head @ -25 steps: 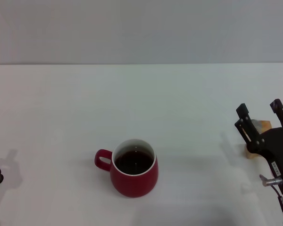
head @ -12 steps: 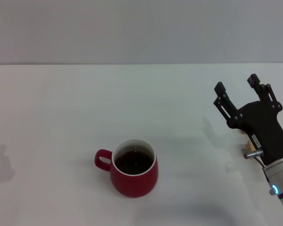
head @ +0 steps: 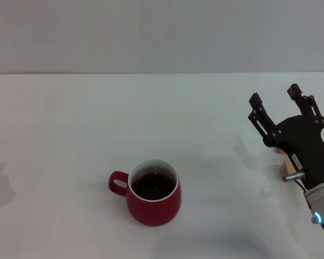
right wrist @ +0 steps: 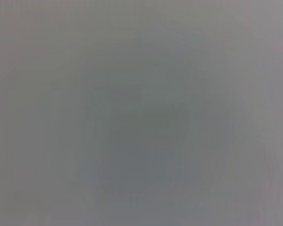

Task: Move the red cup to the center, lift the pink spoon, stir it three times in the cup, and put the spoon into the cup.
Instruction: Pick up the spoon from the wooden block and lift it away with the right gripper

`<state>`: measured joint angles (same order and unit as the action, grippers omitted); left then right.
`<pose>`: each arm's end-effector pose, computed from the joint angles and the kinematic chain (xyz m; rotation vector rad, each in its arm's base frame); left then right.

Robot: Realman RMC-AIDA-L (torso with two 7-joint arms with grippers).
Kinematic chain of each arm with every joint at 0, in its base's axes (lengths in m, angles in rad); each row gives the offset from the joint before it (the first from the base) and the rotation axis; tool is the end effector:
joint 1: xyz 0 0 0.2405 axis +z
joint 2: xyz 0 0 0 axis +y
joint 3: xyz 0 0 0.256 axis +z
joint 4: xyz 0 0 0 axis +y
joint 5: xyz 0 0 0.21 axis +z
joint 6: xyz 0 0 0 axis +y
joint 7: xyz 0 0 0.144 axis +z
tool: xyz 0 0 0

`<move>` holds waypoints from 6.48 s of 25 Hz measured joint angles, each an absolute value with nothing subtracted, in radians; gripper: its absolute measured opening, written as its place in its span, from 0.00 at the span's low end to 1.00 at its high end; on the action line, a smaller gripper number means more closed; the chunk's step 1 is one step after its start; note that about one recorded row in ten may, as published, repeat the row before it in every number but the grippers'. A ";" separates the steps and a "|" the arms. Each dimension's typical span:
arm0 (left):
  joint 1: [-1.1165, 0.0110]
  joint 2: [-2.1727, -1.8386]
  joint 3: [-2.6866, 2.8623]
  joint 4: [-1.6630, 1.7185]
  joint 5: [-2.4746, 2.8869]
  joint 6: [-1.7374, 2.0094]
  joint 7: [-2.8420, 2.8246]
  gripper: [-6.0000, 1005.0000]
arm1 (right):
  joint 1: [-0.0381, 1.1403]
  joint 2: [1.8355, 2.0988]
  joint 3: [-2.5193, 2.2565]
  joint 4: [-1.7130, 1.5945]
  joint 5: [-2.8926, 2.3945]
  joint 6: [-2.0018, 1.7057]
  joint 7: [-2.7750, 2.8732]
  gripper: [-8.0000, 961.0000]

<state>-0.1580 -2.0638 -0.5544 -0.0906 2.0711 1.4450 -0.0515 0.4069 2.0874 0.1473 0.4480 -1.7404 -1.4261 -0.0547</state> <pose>-0.3863 0.2168 0.0063 -1.5326 -0.4424 -0.5405 0.2549 0.2806 -0.0702 -1.6960 0.4430 0.9664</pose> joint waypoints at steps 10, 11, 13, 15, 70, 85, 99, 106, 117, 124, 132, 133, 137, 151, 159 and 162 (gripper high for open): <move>-0.147 -2.060 -0.597 -0.089 2.071 1.454 -0.071 0.02 | 0.359 2.090 0.136 0.454 -1.745 -1.510 -0.056 0.74; -0.147 -2.060 -0.598 -0.089 2.071 1.454 -0.075 0.02 | 0.350 2.090 0.134 0.459 -1.745 -1.524 -0.056 0.74; -0.145 -2.060 -0.598 -0.088 2.071 1.454 -0.081 0.02 | 0.333 2.090 0.133 0.464 -1.745 -1.539 -0.056 0.74; -0.136 -2.060 -0.597 -0.090 2.071 1.454 -0.089 0.02 | 0.316 2.091 0.132 0.466 -1.746 -1.549 -0.057 0.74; -0.101 -2.057 -0.578 -0.066 2.082 1.526 -0.140 0.02 | 0.014 2.092 0.024 0.572 -1.634 -1.623 -0.130 0.74; -0.108 -2.057 -0.564 -0.050 2.081 1.564 -0.191 0.40 | -0.009 2.092 0.012 0.570 -1.574 -1.622 -0.131 0.74; -0.109 -2.060 -0.574 -0.049 2.074 1.545 -0.194 0.83 | 0.019 2.088 0.022 0.544 -1.525 -1.540 -0.126 0.74; -0.109 -2.060 -0.574 -0.055 2.074 1.548 -0.192 0.83 | 0.038 2.090 0.020 0.535 -1.525 -1.497 -0.125 0.74; -0.108 -2.060 -0.574 -0.057 2.076 1.558 -0.191 0.83 | 0.077 2.091 0.025 0.531 -1.525 -1.427 -0.123 0.74; -0.107 -2.060 -0.574 -0.057 2.074 1.559 -0.189 0.83 | 0.094 2.090 0.025 0.527 -1.525 -1.394 -0.123 0.74; -0.106 -2.060 -0.574 -0.057 2.074 1.560 -0.192 0.83 | 0.103 2.087 0.025 0.525 -1.502 -1.371 -0.123 0.74; -0.106 -2.060 -0.574 -0.057 2.074 1.560 -0.192 0.83 | 0.105 2.087 0.025 0.525 -1.502 -1.366 -0.123 0.74; -0.108 -2.060 -0.574 -0.057 2.074 1.563 -0.193 0.83 | 0.115 2.087 0.024 0.525 -1.501 -1.351 -0.123 0.74; -0.110 -2.059 -0.574 -0.057 2.074 1.571 -0.195 0.83 | 0.133 2.087 0.026 0.525 -1.500 -1.321 -0.123 0.71; -0.109 -2.059 -0.574 -0.057 2.074 1.579 -0.195 0.83 | 0.133 2.085 0.024 0.525 -1.500 -1.314 -0.123 0.48; -0.107 -2.059 -0.574 -0.057 2.074 1.585 -0.195 0.83 | 0.133 2.085 0.022 0.525 -1.500 -1.314 -0.123 0.47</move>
